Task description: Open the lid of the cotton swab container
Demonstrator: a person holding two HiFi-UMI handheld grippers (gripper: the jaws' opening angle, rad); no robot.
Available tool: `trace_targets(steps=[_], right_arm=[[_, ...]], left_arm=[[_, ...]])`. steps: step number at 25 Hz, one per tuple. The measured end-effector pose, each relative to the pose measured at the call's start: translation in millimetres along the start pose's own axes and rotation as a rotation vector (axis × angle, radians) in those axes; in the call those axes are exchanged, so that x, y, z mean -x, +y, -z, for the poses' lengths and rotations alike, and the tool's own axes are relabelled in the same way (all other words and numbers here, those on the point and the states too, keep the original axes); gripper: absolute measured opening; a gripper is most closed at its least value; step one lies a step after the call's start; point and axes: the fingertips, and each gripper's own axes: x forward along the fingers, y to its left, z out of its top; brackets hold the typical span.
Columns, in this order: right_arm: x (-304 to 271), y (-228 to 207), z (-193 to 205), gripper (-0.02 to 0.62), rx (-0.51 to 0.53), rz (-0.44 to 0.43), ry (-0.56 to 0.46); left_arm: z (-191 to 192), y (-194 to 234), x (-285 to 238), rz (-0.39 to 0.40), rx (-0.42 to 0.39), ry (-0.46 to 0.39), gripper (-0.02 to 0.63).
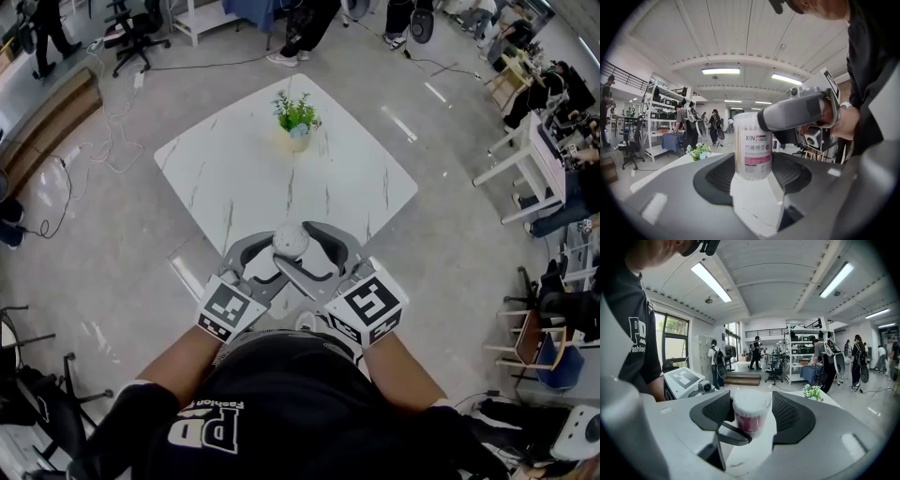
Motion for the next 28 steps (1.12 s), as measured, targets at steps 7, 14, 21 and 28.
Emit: trace_targets(steps=[7, 14, 21, 28], right_arm=[[-0.8, -6.8, 8.2, 0.253, 0.014, 0.039, 0.038], [-1.9, -7.9, 7.9, 0.25, -0.028, 0.011, 0.045], [-4.6, -0.6, 5.7, 0.247, -0.087, -0.045, 0.038], [-2.4, -5.5, 3.3, 0.249, -0.116, -0.042, 0.02]], left_arm=[[1.3, -2.5, -4.6, 0.015, 0.004, 0.008, 0.298], [5.7, -0.8, -7.8, 0.013, 0.002, 0.033, 0.298], [15.2, 1.1, -6.1, -0.001, -0.021, 0.068, 0.291], [14.9, 0.2, -5.5, 0.008, -0.027, 0.062, 0.29]])
